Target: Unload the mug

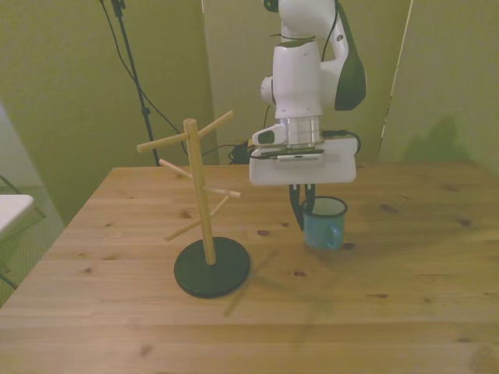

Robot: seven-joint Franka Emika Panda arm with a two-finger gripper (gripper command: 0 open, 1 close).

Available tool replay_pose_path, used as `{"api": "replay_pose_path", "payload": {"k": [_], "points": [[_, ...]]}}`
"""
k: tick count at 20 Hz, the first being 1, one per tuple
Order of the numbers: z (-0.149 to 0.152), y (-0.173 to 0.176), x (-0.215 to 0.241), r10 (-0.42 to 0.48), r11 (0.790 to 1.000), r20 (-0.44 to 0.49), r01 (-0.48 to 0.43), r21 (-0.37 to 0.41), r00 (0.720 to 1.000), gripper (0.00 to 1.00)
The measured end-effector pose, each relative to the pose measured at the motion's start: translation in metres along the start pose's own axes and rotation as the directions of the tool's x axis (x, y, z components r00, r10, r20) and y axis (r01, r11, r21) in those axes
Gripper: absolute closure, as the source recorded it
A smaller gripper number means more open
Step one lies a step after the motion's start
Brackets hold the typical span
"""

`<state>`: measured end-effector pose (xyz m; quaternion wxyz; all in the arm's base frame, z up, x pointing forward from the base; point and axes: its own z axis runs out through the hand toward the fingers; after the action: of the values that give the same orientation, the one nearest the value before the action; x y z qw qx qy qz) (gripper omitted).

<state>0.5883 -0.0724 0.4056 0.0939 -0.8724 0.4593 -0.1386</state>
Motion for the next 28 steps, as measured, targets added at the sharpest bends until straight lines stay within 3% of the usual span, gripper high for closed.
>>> {"api": "replay_pose_path", "payload": {"k": [8, 15, 16, 28], "points": [[0.029, -0.015, 0.003, -0.015, 0.998, 0.053, 0.018, -0.062, 0.998, 1.0], [0.043, -0.02, 0.0, -0.003, 0.995, 0.038, 0.007, -0.104, 0.999, 1.0], [0.043, -0.02, 0.0, -0.002, 0.994, 0.039, 0.006, -0.106, 0.999, 0.0], [0.043, -0.018, 0.005, 0.008, 0.993, 0.038, -0.003, -0.115, 0.999, 0.0]]}}
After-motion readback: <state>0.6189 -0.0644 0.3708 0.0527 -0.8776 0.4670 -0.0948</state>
